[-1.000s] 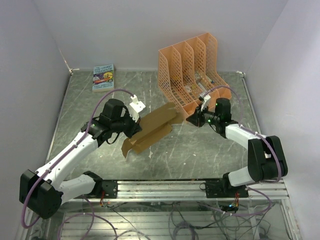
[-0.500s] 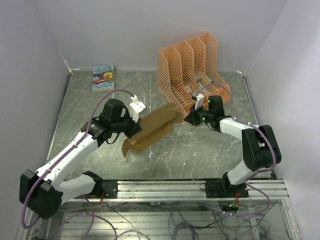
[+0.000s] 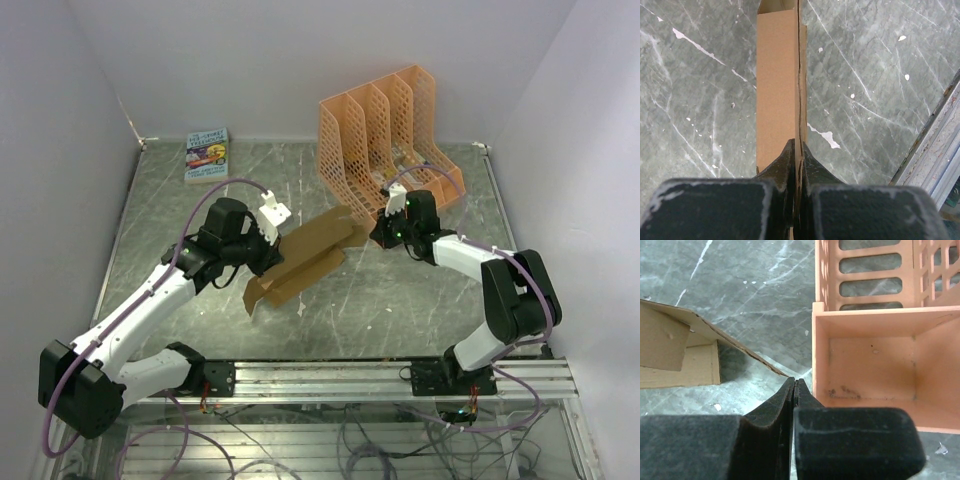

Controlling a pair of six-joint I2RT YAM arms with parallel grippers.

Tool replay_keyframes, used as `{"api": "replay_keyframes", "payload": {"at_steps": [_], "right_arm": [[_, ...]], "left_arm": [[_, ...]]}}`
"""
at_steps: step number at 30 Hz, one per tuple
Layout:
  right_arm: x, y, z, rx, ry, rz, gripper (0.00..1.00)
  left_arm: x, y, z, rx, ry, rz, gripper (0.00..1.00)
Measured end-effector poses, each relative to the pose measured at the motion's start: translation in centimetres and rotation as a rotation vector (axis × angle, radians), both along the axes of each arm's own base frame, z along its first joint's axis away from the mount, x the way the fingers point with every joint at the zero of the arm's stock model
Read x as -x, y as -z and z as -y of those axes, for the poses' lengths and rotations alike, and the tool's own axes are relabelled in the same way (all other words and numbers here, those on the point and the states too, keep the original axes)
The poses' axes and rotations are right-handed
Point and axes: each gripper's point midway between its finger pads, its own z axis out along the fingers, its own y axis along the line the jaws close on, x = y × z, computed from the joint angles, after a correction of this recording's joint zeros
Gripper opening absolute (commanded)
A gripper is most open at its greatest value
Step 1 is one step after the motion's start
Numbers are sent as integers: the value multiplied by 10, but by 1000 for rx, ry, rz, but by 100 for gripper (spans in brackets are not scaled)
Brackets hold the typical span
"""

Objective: Fold the paper box

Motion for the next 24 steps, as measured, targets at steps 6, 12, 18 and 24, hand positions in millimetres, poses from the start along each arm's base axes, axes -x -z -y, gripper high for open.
{"api": "replay_keyframes", "payload": {"at_steps": [6,12,18,24], "right_arm": [[-1,3,7,25,35,-8,0],[-2,10,27,54,83,-30,0],[-12,-3,86,113,204,50,0],[-8,-28,95,123,138,146,7]], "left_arm": [[1,1,0,-2,5,-1,7],[1,0,0,-3,7,3,7],[2,0,0,-4,11,2,7],[2,0,0,-3,13,1,7]]}}
